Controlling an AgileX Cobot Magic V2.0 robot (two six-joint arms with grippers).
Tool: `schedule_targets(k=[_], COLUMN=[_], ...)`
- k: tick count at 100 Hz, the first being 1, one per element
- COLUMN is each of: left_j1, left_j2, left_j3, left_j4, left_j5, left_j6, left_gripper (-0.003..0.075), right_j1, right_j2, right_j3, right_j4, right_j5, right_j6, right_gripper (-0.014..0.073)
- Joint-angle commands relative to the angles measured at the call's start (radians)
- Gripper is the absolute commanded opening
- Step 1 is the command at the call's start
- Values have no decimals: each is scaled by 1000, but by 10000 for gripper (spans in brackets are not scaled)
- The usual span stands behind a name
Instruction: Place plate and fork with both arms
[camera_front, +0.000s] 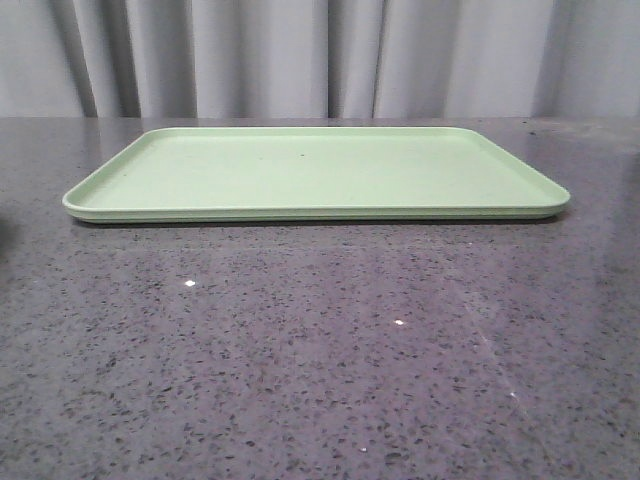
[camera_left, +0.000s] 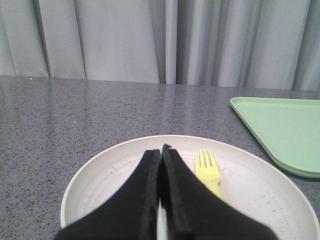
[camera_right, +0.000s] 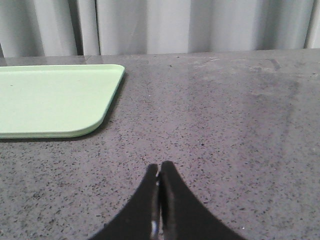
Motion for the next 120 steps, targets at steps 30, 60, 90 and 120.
schedule_targets(k=[30,60,90,120], left_j1=[0,0,0,0], left_j2=[-32,-32,-31,87], left_j3=[12,12,-42,-314], left_j4=[-2,-2,-2,2], left_j5=[-75,-84,-123,105], left_j6=[0,-6,0,0], left_gripper=[-20,-20,-21,-21], right_j1=[2,2,2,2], right_j2=[-24,-24,-24,81], right_j3=[-5,-5,-26,-267], right_j4=[-7,-7,-7,-7], right_j5=[-75,-81,-224,41], right_j6=[-10,-10,-10,-10], right_gripper=[-67,-67,-67,-67])
